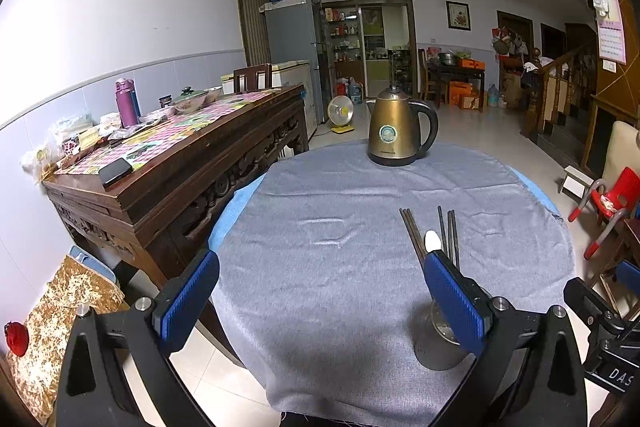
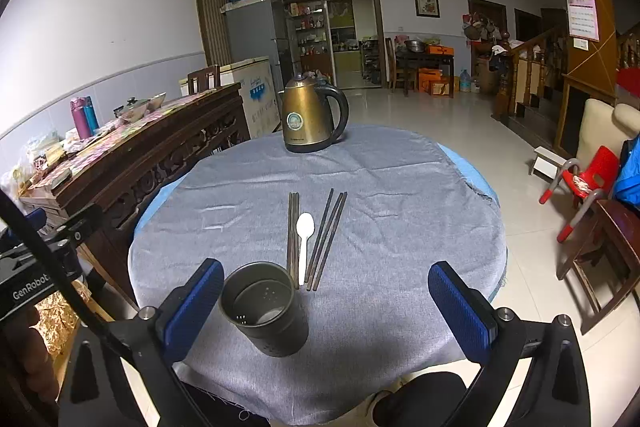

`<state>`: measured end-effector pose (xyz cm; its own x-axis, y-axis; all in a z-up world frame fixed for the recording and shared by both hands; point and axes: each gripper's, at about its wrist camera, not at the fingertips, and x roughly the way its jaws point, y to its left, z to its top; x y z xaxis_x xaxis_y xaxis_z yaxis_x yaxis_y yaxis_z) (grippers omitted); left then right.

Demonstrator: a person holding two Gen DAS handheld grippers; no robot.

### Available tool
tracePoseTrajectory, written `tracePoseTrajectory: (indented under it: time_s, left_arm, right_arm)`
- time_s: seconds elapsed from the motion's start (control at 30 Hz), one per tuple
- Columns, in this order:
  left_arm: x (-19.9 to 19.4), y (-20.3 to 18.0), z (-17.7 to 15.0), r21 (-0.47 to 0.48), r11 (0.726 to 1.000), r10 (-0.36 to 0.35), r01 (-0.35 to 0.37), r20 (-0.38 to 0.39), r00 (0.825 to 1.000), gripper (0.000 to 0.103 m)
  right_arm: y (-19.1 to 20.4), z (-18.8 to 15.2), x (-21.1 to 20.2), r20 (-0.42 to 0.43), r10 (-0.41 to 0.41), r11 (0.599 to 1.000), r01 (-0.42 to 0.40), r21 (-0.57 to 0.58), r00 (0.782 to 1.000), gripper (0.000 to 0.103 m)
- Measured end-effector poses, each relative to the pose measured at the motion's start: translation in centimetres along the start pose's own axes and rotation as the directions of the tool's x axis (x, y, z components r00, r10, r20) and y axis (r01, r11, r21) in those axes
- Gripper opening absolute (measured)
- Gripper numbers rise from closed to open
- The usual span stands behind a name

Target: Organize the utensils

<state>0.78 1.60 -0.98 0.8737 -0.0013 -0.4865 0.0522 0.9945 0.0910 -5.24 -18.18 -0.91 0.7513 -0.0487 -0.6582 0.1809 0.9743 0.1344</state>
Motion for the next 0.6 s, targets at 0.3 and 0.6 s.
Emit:
tracePoseTrajectory:
  time_s: [0.3,0.6]
  left_arm:
    - [0.04,0.05,-0.04,-0.007,1.000,-0.010,0.010,-0.018,1.000,0.102]
    - [0.38,-0.32,0.52,-0.033,0.999,-0.024,0.022,-0.072,0.997,0.102]
  right_arm:
    - [-0.14,0.01,-0.17,0.000,0.001,1.000,-0.001,0.006,1.000,0.103]
    - [-0.13,0.27,0.03,-0.005,0.006,1.000,-0.006,0.008,1.000,0.103]
